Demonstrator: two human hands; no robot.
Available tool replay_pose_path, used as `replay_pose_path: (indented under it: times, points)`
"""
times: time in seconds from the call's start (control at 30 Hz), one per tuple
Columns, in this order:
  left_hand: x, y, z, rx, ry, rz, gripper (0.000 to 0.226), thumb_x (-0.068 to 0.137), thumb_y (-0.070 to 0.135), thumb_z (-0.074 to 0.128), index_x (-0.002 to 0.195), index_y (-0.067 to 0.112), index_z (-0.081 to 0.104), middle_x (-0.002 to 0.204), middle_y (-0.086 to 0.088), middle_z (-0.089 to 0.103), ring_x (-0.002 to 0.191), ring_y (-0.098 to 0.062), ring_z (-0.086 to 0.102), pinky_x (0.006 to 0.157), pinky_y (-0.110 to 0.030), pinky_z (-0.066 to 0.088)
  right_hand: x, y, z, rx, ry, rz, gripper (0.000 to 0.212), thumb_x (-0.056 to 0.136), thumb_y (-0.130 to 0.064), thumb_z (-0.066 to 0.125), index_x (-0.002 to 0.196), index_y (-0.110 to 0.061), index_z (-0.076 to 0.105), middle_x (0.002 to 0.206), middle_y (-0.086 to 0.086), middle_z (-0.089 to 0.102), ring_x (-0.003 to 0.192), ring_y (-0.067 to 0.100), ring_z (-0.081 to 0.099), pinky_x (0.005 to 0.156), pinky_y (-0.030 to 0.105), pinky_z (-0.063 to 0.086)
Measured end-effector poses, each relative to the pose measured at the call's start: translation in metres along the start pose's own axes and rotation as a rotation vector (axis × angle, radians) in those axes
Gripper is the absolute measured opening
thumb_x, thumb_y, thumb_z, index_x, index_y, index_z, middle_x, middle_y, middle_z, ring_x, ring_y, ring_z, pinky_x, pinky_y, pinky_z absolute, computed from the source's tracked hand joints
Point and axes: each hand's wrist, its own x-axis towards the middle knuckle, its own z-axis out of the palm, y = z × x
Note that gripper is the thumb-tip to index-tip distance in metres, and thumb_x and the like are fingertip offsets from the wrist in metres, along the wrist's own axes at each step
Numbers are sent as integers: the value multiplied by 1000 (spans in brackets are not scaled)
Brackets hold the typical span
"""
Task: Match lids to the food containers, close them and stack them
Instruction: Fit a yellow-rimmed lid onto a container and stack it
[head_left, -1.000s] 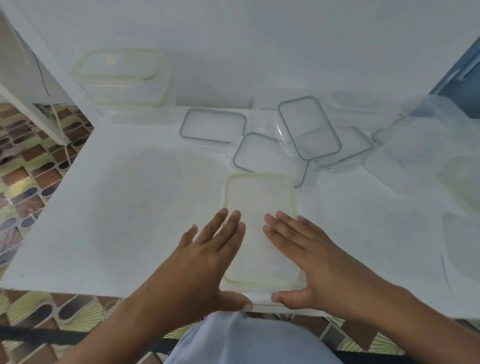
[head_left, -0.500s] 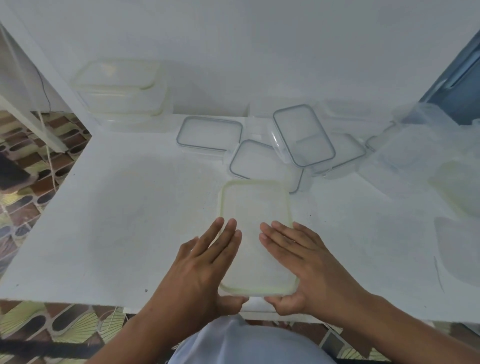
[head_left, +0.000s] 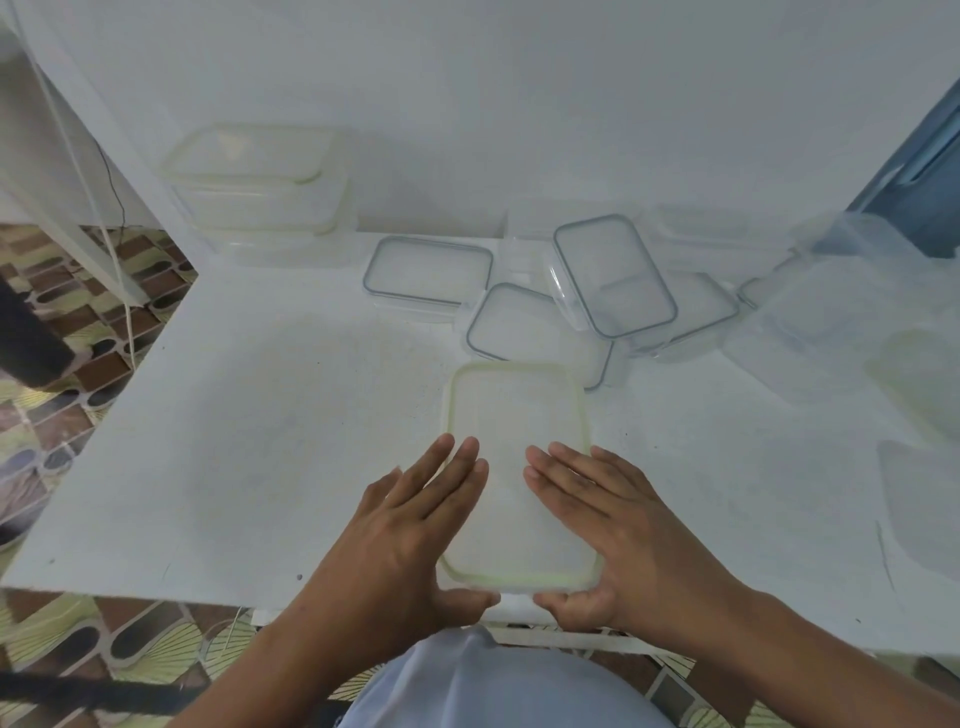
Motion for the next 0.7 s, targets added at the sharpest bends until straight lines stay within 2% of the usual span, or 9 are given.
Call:
replay_pose_path:
  times: [0.13, 0.2, 0.27, 0.33, 0.43, 0.5, 0.6, 0.7]
  points:
    - [2, -11, -8, -1, -92, 22, 106, 76, 72, 66, 162, 25, 26, 171, 11, 12, 158, -11, 6, 114, -59, 37, 0, -2, -3, 11, -16, 4, 97, 75, -72, 63, 152, -16, 42, 163, -5, 29, 151, 12, 23, 116, 40, 23]
    - [6, -20, -19, 21, -199, 41, 108, 77, 71, 67, 164, 34, 15, 170, 22, 1, 157, -7, -4, 122, -62, 20, 0, -4, -5, -3, -22, -10, 95, 77, -76, 59, 150, -17, 45, 163, -6, 30, 151, 12, 24, 116, 39, 22]
    - [11, -31, -33, 73, -321, 31, 106, 81, 66, 69, 161, 47, 3, 162, 38, -13, 154, -3, -19, 124, -59, -3, 0, -6, -7, -30, -9, -36, 90, 78, -78, 57, 146, -19, 51, 160, -7, 36, 149, 13, 28, 115, 40, 22]
    - [17, -44, -47, 153, -376, 28, 100, 85, 56, 72, 155, 58, 1, 155, 47, -16, 151, -2, -26, 123, -56, -12, 1, -7, -9, -40, -4, -57, 84, 80, -78, 55, 142, -22, 55, 158, -9, 40, 149, 14, 29, 114, 42, 22]
    - [29, -67, -55, 180, -320, 21, 90, 90, 34, 73, 151, 65, 14, 154, 50, -1, 153, -2, -21, 124, -58, -3, 3, -10, -10, -36, -6, -84, 78, 83, -78, 53, 141, -26, 57, 155, -12, 44, 149, 14, 28, 113, 43, 20]
    - [40, -80, -54, 156, -242, 21, 83, 92, 22, 72, 148, 65, 28, 158, 42, 13, 156, -5, -10, 123, -59, 9, 5, -13, -9, -38, -19, -81, 76, 85, -78, 50, 141, -27, 57, 155, -13, 44, 150, 13, 26, 113, 44, 19]
    - [58, -88, -50, 69, -69, 30, 68, 94, 9, 71, 140, 56, 53, 158, 25, 36, 156, -15, 19, 114, -55, 29, 10, -18, -7, -18, -29, -52, 70, 88, -75, 49, 140, -29, 57, 155, -14, 43, 150, 10, 26, 113, 45, 19]
    - [64, -86, -41, -22, 48, -12, 61, 94, -3, 64, 133, 43, 65, 154, 19, 44, 150, -16, 35, 111, -46, 37, 13, -20, -9, 83, -14, 1, 62, 89, -70, 52, 140, -34, 57, 154, -23, 41, 150, 4, 22, 114, 43, 16]
